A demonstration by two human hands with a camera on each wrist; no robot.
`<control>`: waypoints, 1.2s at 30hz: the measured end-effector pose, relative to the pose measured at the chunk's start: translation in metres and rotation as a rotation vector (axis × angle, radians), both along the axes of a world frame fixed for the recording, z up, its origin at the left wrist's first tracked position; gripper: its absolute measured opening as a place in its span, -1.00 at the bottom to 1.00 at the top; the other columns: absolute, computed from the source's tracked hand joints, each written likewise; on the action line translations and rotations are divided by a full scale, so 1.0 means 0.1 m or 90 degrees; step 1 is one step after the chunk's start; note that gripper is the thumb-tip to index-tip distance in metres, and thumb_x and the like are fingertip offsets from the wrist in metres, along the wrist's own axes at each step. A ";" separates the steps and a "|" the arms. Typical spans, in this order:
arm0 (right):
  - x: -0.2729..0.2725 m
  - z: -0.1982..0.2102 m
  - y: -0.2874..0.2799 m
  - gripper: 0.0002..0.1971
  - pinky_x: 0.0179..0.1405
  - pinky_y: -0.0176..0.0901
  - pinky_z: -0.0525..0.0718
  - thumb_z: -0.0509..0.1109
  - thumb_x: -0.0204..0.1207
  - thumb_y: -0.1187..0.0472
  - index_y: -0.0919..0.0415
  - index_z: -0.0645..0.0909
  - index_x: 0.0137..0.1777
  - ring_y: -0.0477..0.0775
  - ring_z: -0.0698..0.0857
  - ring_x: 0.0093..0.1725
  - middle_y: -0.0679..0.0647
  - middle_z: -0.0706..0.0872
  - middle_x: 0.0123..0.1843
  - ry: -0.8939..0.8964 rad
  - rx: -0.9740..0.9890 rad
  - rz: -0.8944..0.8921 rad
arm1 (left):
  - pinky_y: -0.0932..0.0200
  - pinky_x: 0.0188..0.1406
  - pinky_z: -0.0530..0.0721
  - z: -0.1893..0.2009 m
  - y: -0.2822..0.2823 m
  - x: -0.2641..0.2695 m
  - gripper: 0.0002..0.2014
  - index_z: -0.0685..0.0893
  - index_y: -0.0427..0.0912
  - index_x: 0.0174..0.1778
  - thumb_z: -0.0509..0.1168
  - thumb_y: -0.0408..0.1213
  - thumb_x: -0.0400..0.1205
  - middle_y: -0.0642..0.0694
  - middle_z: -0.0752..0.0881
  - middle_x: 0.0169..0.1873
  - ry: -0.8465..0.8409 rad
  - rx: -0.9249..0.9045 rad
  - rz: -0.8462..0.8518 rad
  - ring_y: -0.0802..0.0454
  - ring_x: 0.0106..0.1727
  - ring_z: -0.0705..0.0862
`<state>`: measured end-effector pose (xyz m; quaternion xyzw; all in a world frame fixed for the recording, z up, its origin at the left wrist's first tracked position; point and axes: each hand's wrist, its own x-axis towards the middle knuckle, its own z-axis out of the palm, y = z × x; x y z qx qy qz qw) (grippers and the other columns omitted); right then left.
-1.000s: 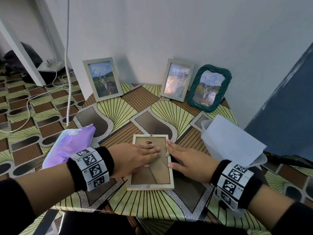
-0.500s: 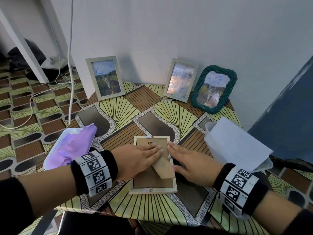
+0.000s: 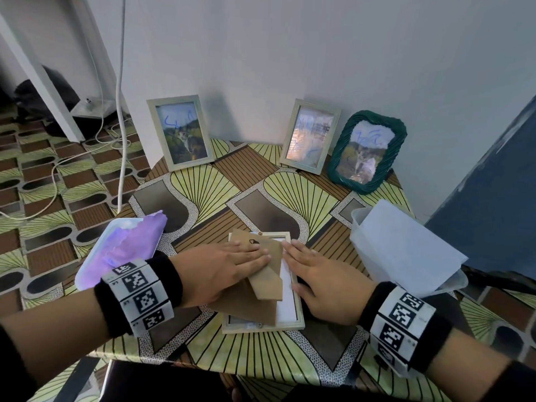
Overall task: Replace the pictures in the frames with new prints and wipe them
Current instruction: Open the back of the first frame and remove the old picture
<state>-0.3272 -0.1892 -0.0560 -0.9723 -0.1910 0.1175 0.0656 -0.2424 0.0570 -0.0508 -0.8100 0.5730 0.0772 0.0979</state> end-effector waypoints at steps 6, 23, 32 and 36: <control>0.00 0.05 0.05 -0.38 0.68 -0.12 -0.18 0.05 0.73 -0.02 0.13 0.03 0.74 -0.07 -0.11 0.74 0.02 -0.06 0.78 -0.002 -0.044 -0.010 | 0.26 0.66 -0.27 0.07 0.16 -0.07 -0.27 -0.23 -0.05 0.73 0.06 -0.24 0.72 0.02 -0.11 0.74 -0.007 -0.026 0.042 0.12 0.73 -0.17; -0.08 0.02 -0.02 -0.24 0.63 -0.15 -0.27 0.08 0.68 -0.22 0.18 0.02 0.74 -0.07 -0.10 0.74 0.05 -0.09 0.78 -0.007 -0.070 -0.052 | 0.38 0.48 0.30 0.03 0.81 -0.34 -0.23 -0.31 0.12 0.70 0.07 -0.32 0.74 0.20 -0.28 0.68 0.093 0.003 0.303 0.23 0.65 0.23; -0.09 -0.02 -0.03 -0.25 0.60 -0.21 -0.24 0.08 0.70 -0.17 0.21 -0.04 0.74 -0.03 -0.12 0.74 0.07 -0.15 0.78 0.000 -0.051 -0.051 | 0.15 0.69 0.12 0.02 0.77 -0.38 -0.29 -0.29 0.02 0.71 -0.25 0.25 0.72 0.10 -0.31 0.70 0.103 0.064 0.294 0.27 0.67 -0.30; -0.09 -0.04 0.01 -0.26 0.62 -0.20 -0.19 0.09 0.71 -0.12 0.23 -0.07 0.74 -0.01 -0.12 0.74 0.10 -0.18 0.77 0.005 -0.053 -0.054 | 0.11 0.69 0.16 -0.01 0.79 -0.46 -0.08 -0.43 -0.03 0.66 -0.39 0.46 0.50 0.08 -0.44 0.64 0.072 0.094 0.297 0.22 0.65 -0.41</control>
